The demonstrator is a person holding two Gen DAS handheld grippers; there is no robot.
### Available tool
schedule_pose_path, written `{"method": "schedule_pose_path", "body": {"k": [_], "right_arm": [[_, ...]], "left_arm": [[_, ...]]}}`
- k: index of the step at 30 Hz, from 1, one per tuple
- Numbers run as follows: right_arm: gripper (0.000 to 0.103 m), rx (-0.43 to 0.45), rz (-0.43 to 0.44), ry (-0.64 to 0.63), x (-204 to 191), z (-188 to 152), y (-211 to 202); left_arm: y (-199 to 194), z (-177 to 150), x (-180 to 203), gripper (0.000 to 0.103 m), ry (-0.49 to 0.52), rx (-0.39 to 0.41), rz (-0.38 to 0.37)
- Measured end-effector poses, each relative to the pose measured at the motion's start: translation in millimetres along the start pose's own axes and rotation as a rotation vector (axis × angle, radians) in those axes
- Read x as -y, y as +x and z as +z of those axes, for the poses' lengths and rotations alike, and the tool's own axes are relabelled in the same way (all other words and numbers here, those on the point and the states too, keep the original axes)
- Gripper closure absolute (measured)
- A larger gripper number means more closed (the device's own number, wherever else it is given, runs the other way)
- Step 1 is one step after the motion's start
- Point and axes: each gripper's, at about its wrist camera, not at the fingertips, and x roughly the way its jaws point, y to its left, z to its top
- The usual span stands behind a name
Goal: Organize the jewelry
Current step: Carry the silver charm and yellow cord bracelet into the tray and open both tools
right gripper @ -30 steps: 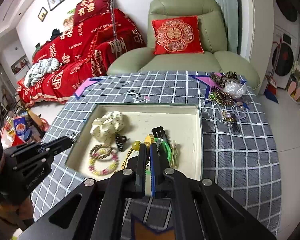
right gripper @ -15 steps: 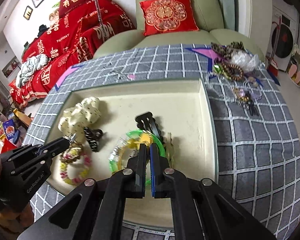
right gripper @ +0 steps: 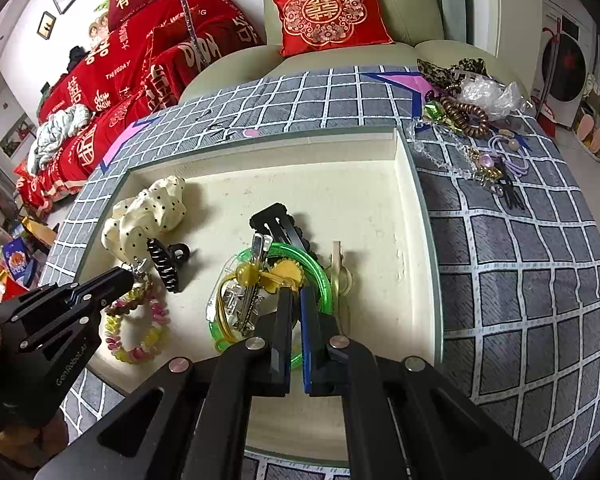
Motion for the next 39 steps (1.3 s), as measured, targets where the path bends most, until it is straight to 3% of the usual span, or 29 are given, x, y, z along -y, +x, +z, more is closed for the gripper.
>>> {"method": "schedule_pose_path", "body": {"k": [15, 16, 18, 19, 20, 30, 32, 33, 34, 35, 37, 39], "right_arm": [[0.098, 0.002, 0.024, 0.047, 4.1, 2.1, -14.7], [0.095, 0.002, 0.023, 0.047, 3.8, 2.0, -15.3], [0.079, 0.012, 0.013, 0.047, 4.0, 2.7, -19.5], [0.057, 0.02, 0.012, 0.05, 4.4, 2.7, -22.1], [0.045, 0.032, 0.011, 0.052, 4.7, 3.0, -25.4], [0.045, 0.059, 0.011, 0.064, 6.4, 3.6, -38.6], [0.04, 0.062, 0.008, 0.066, 6.7, 3.6, -39.4], [0.038, 0.064, 0.005, 0.069, 7.2, 3.3, -40.0], [0.034, 0.067, 0.003, 0.072, 7.8, 3.3, -40.6], [0.027, 0.069, 0.002, 0.076, 8.8, 3.4, -41.6], [0.02, 0.079, -0.002, 0.081, 10.4, 3.8, -43.4], [0.019, 0.083, -0.002, 0.08, 11.9, 5.3, -44.8]], "left_arm": [[-13.8, 5.9, -4.3, 0.093, -0.032, 0.015, 0.045], [-14.4, 6.2, -5.5, 0.093, -0.035, 0.016, 0.044], [-16.4, 6.6, -7.6, 0.093, -0.044, 0.021, 0.04], [-17.5, 7.0, -8.5, 0.093, -0.048, 0.023, 0.038], [-18.7, 7.7, -9.4, 0.093, -0.052, 0.024, 0.032], [-28.0, 10.9, -11.0, 0.093, -0.065, 0.029, 0.001], [-28.8, 10.8, -11.5, 0.093, -0.065, 0.027, 0.001], [-29.0, 10.9, -11.6, 0.079, -0.063, 0.024, -0.001], [-29.3, 10.9, -11.6, 0.05, -0.063, 0.021, 0.001], [-28.7, 11.3, -12.0, 0.0, -0.066, 0.006, 0.023], [-26.3, 9.8, -12.6, 0.0, -0.06, 0.041, 0.061], [-18.2, 9.1, -11.8, 0.0, -0.048, 0.042, 0.071]]}}
